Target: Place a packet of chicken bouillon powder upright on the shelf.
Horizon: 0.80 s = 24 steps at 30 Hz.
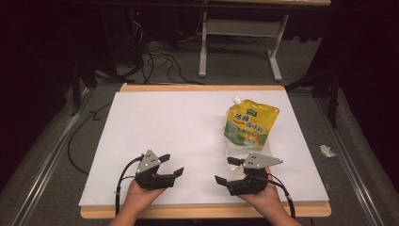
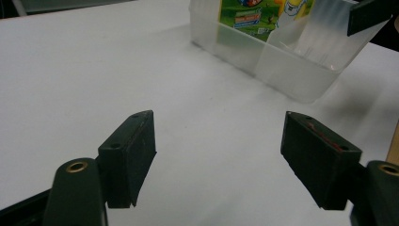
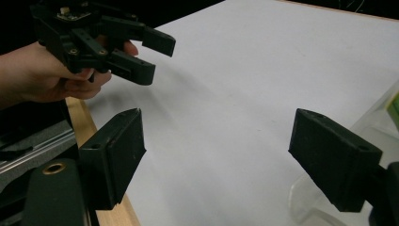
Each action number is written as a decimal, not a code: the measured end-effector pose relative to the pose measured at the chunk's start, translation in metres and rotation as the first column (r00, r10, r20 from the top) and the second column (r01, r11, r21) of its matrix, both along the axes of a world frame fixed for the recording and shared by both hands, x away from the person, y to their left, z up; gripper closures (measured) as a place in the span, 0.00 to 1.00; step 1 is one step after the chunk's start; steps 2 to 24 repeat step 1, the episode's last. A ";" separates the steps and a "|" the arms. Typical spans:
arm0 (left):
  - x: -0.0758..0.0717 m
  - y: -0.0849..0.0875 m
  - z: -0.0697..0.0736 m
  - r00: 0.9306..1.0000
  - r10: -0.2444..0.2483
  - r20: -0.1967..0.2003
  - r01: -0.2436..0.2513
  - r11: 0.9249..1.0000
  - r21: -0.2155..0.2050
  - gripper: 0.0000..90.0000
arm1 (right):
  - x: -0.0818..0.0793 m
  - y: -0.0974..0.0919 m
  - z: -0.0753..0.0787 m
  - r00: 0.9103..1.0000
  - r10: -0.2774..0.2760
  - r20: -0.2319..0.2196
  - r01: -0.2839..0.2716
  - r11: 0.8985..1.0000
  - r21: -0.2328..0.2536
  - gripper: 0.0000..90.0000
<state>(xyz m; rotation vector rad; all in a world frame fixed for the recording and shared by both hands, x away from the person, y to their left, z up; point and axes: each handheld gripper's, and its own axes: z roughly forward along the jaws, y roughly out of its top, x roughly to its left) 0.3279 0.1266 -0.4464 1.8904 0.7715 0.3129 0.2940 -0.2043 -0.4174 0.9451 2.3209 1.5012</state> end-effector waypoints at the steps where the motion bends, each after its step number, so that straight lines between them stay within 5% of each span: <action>1: 0.000 0.000 0.000 1.000 -0.003 -0.002 0.003 1.000 0.000 0.30 | 0.001 -0.001 0.001 1.000 -0.005 0.002 0.005 1.000 0.004 0.21; 24: 0.000 0.000 0.000 1.000 -0.003 -0.002 0.003 1.000 0.000 0.30 | 0.001 -0.001 0.001 1.000 -0.005 0.002 0.005 1.000 0.004 0.21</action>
